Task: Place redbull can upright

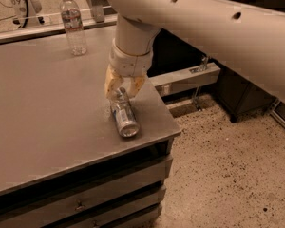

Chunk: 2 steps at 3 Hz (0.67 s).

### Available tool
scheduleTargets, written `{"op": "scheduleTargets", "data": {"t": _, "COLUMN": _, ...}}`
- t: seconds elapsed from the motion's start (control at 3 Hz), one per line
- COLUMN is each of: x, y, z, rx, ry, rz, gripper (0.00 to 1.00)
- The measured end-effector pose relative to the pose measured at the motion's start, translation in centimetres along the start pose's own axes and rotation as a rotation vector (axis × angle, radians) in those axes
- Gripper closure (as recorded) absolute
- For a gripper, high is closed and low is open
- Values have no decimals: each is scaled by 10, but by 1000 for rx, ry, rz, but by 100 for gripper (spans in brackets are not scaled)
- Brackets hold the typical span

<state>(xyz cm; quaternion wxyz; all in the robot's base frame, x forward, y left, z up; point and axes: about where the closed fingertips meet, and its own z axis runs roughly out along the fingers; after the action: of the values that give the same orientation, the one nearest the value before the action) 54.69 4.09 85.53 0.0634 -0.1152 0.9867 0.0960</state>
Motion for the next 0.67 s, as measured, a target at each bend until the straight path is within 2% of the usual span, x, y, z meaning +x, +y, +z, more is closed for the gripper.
{"op": "scheduleTargets", "data": {"t": 0.33, "x": 7, "y": 3, "z": 6, "rx": -1, "ry": 18, "rz": -25, "gripper": 83}}
{"op": "scheduleTargets", "data": {"t": 0.67, "x": 7, "y": 4, "z": 5, "rx": -1, "ry": 18, "rz": -25, "gripper": 59}}
